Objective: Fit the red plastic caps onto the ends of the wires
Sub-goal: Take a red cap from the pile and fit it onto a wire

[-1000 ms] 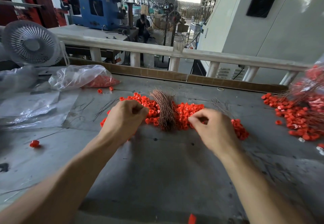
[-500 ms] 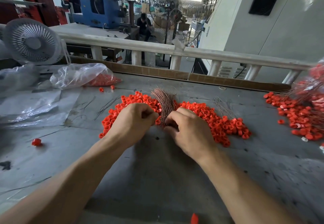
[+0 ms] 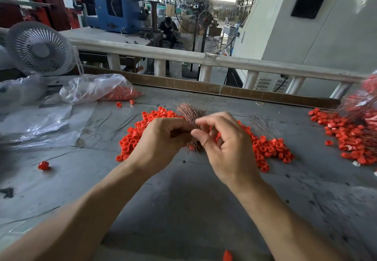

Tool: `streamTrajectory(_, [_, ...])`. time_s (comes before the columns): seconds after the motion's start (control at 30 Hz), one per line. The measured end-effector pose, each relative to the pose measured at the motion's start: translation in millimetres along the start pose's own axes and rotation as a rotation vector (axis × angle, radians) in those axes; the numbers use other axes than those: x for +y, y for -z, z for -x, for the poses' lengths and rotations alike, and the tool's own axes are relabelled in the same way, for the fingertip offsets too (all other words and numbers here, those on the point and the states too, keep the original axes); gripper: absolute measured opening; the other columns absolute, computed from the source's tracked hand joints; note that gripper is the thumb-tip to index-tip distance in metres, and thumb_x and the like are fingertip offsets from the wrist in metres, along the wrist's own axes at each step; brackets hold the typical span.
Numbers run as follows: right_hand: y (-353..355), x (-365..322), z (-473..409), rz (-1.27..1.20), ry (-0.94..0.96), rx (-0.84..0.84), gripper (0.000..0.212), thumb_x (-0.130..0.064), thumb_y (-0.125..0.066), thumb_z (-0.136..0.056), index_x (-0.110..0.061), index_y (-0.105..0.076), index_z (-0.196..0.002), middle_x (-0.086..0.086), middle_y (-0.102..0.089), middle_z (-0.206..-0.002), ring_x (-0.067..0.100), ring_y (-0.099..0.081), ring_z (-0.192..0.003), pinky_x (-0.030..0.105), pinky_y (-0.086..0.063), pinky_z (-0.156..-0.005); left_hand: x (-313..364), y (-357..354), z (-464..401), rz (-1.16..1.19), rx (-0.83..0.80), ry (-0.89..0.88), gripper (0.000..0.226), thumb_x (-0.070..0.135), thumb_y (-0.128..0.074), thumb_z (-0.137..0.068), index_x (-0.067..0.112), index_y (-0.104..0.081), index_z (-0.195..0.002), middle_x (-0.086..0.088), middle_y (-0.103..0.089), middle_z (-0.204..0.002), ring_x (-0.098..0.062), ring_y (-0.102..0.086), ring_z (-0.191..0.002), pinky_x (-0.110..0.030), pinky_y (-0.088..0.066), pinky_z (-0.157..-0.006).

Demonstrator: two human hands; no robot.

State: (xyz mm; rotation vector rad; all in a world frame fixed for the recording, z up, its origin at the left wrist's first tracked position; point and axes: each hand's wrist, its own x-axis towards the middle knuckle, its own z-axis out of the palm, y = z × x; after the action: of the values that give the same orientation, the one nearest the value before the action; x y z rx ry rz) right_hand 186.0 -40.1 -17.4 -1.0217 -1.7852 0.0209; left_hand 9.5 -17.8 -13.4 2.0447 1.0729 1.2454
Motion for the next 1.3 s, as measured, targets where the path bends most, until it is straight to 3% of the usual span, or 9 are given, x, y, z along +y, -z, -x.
streamTrajectory(0.17, [3.3,2.5,2.5,-0.384,-0.303,-0.129,0.032,-0.023,-0.056,-0.098,-0.020,-0.065,-0.129,-0.009,-0.071,-0.117,0.012,-0.068,-0.109,0.043,-0.060,-0.087,7.0,0.5,-2.6,0.446,0.003,0.099,0.006,0.010,-0.076,-0.083,0.015,-0.079,-0.085,0.003,-0.068,-0.064,-0.005,-0.055,-0.055,-0.014,-0.041,-0.049])
streamTrajectory(0.33, [3.1,0.6,4.6,-0.294,-0.242,-0.170,0.015,-0.032,-0.064,-0.098,-0.024,-0.073,-0.107,-0.017,-0.069,-0.081,0.006,-0.065,-0.076,0.024,-0.052,-0.069,9.3,1.2,-2.5,0.522,0.013,0.097,0.012,0.014,-0.075,-0.079,0.006,-0.078,-0.087,-0.008,-0.067,-0.066,-0.007,-0.051,-0.053,-0.014,-0.039,-0.046])
streamTrajectory(0.43, [5.3,1.7,4.6,-0.276,-0.239,-0.106,0.007,-0.026,-0.067,-0.096,-0.024,-0.073,-0.098,-0.009,-0.070,-0.078,0.011,-0.066,-0.072,0.031,-0.055,-0.067,8.3,5.4,-4.3,0.535,0.057,0.147,0.015,0.019,-0.076,-0.079,0.007,-0.078,-0.089,-0.014,-0.068,-0.074,-0.011,-0.052,-0.056,-0.019,-0.043,-0.051])
streamTrajectory(0.5, [7.5,1.1,5.4,-0.340,-0.283,-0.034,0.008,-0.021,-0.066,-0.097,-0.024,-0.073,-0.096,-0.004,-0.072,-0.079,0.012,-0.068,-0.070,0.032,-0.058,-0.065,4.7,9.9,-5.0,0.451,0.094,0.185,0.017,0.024,-0.076,-0.083,0.012,-0.078,-0.094,-0.007,-0.073,-0.077,-0.013,-0.057,-0.059,-0.023,-0.050,-0.054])
streamTrajectory(0.6, [12.2,-0.1,5.2,-0.472,-0.347,0.096,0.010,-0.017,-0.062,-0.099,-0.020,-0.071,-0.097,0.003,-0.071,-0.077,0.013,-0.065,-0.062,0.027,-0.055,-0.054,-7.3,16.7,-7.1,0.037,0.194,0.231,0.006,0.020,-0.076,-0.090,0.025,-0.078,-0.090,0.002,-0.075,-0.079,-0.017,-0.066,-0.063,-0.033,-0.057,-0.062])
streamTrajectory(0.73, [18.9,0.3,3.3,-0.564,-0.412,0.222,0.012,-0.016,-0.058,-0.100,-0.016,-0.069,-0.101,0.005,-0.068,-0.073,0.016,-0.060,-0.057,0.027,-0.049,-0.046,-19.2,16.5,-6.7,-0.319,0.174,0.280,0.009,0.023,-0.076,-0.087,0.031,-0.076,-0.082,0.015,-0.071,-0.073,-0.004,-0.065,-0.064,-0.031,-0.057,-0.068])
streamTrajectory(0.83, [21.7,1.7,2.5,-0.572,-0.437,0.283,0.013,-0.011,-0.056,-0.103,-0.014,-0.069,-0.102,0.005,-0.067,-0.071,0.015,-0.056,-0.055,0.026,-0.045,-0.042,-25.9,10.7,-3.0,-0.447,0.101,0.253,0.006,0.027,-0.078,-0.085,0.032,-0.075,-0.084,0.016,-0.069,-0.075,-0.003,-0.061,-0.061,-0.032,-0.055,-0.069])
streamTrajectory(1.0, [22.1,6.3,0.2,-0.638,-0.538,0.320,0.016,-0.010,-0.056,-0.103,-0.014,-0.070,-0.099,0.004,-0.064,-0.068,0.015,-0.050,-0.051,0.025,-0.039,-0.039,-35.6,4.5,-2.9,-0.637,0.044,0.180,0.019,0.036,-0.079,-0.083,0.035,-0.075,-0.101,0.012,-0.069,-0.102,-0.016,-0.061,-0.103,-0.038,-0.041,-0.098])
streamTrajectory(1.3, [11.0,11.9,4.7,-0.588,-0.636,0.167,0.016,-0.010,-0.058,-0.102,-0.014,-0.072,-0.095,0.000,-0.063,-0.064,0.012,-0.047,-0.049,0.022,-0.035,-0.040,-38.5,1.1,-10.7,-0.791,0.032,0.180,0.009,0.042,-0.075,-0.084,0.035,-0.070,-0.085,0.015,-0.059,-0.091,-0.014,-0.055,-0.101,-0.030,-0.026,-0.085])
